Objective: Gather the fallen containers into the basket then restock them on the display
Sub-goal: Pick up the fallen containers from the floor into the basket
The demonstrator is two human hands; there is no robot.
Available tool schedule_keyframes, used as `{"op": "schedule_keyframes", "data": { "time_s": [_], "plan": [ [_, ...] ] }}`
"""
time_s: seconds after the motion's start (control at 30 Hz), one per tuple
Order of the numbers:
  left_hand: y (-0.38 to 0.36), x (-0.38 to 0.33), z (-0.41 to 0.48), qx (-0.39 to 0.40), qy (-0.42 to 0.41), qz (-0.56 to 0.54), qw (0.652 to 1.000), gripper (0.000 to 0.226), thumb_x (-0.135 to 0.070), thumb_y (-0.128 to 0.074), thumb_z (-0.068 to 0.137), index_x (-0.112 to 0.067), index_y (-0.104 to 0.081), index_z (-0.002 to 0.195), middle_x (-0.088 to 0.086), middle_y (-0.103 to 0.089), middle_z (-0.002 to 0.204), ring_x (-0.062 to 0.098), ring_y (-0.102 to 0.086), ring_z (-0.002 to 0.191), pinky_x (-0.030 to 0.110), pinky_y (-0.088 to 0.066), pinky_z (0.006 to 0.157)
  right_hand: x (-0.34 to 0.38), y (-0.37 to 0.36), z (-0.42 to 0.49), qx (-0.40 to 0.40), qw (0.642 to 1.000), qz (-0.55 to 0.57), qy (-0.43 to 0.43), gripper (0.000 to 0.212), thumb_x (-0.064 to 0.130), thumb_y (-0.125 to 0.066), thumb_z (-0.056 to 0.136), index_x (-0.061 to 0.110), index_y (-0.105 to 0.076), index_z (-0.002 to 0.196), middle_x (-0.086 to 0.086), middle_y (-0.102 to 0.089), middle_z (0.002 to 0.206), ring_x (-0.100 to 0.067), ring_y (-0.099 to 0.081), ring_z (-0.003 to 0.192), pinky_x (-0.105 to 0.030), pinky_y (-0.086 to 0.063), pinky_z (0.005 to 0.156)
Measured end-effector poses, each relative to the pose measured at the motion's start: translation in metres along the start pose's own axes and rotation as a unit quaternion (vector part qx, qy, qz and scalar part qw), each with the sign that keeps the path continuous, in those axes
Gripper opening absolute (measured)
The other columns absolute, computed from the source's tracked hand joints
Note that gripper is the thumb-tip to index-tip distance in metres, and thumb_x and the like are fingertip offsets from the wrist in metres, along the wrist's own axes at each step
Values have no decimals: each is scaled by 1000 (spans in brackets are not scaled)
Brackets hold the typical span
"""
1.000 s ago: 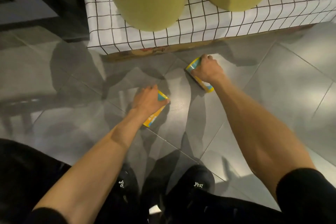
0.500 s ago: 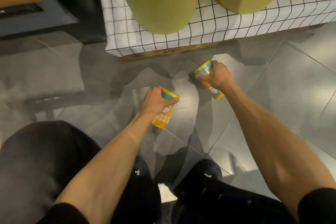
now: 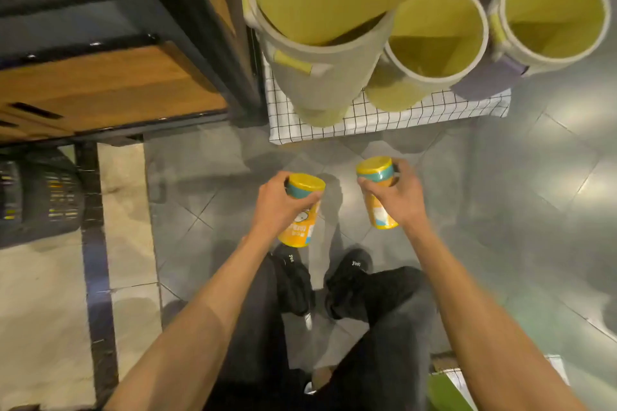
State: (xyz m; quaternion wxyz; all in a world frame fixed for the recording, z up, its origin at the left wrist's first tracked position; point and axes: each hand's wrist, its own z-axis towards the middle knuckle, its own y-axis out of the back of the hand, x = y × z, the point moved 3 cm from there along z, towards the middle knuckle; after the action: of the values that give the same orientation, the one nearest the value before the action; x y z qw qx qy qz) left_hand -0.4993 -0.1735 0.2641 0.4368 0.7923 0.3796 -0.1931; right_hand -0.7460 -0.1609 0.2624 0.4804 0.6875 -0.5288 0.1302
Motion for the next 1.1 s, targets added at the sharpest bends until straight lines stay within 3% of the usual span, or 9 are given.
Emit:
{"op": "schedule_keyframes", "data": {
  "time_s": [0.1, 0.2, 0.4, 0.53, 0.67, 0.87, 0.93, 1.1],
  "plan": [
    [54, -45, -62, -20, -8, -30, 999, 46, -47, -85, 67, -28, -59, 99, -9, -67, 94, 13, -64, 91, 29, -54, 79, 54, 41, -64, -4, 999, 44, -3, 55, 34, -85, 72, 19, -54, 115, 8, -61, 94, -2, -59, 79, -8, -43, 59],
    [97, -76, -118, -50, -9, -70, 996, 49, -53, -83, 67, -32, -59, 104, -10, -68, 100, 11, -65, 95, 33, -56, 82, 96, 71, -119, 14, 997, 72, 13, 49, 28, -85, 74, 17, -54, 111, 10, -60, 93, 3, -58, 80, -9, -45, 61],
    [150, -120, -215, -152, -17, -178, 972, 48, -43, -84, 69, -29, -61, 108, -14, -69, 98, -1, -65, 89, 17, -53, 76, 159, 103, -185, 94, 989, 86, 74, 51, 29, -84, 75, 18, -56, 116, 5, -65, 102, 7, -62, 80, -9, -49, 66],
    [166, -120, -263, -226, -7, -257, 939, 64, -60, -81, 62, -25, -62, 113, -8, -70, 103, 7, -68, 94, 29, -57, 78, 205, 102, -210, 182, 971, 58, 145, 46, 30, -83, 76, 22, -59, 114, 9, -67, 101, 12, -61, 82, -4, -45, 65],
    [187, -112, -306, -302, 14, -297, 906, 65, -56, -84, 63, -24, -61, 115, -7, -69, 104, 2, -66, 92, 20, -54, 75, 251, 87, -236, 262, 941, 45, 208, 33, 29, -79, 80, 25, -60, 108, 10, -68, 98, 5, -64, 82, -12, -49, 66],
    [237, -78, -360, -415, 46, -319, 851, 49, -33, -87, 70, -26, -61, 111, -11, -69, 99, 2, -66, 91, 25, -55, 81, 313, 40, -282, 343, 894, 19, 287, 37, 25, -80, 79, 18, -63, 111, 9, -69, 96, 8, -64, 78, -9, -48, 63],
    [255, -61, -378, -440, 47, -333, 833, 48, -35, -87, 69, -28, -62, 109, -12, -70, 98, 1, -67, 89, 23, -55, 78, 329, 14, -298, 362, 879, 5, 312, 35, 19, -81, 79, 17, -62, 108, 9, -67, 94, 10, -63, 76, -8, -47, 63],
    [307, -4, -418, -481, 52, -354, 800, 61, -58, -81, 58, -32, -64, 111, -13, -71, 102, 6, -67, 95, 34, -57, 83, 360, -63, -345, 385, 854, -25, 350, 45, 22, -83, 77, 22, -58, 115, 17, -64, 101, 7, -62, 87, -7, -48, 67]
  ]
}}
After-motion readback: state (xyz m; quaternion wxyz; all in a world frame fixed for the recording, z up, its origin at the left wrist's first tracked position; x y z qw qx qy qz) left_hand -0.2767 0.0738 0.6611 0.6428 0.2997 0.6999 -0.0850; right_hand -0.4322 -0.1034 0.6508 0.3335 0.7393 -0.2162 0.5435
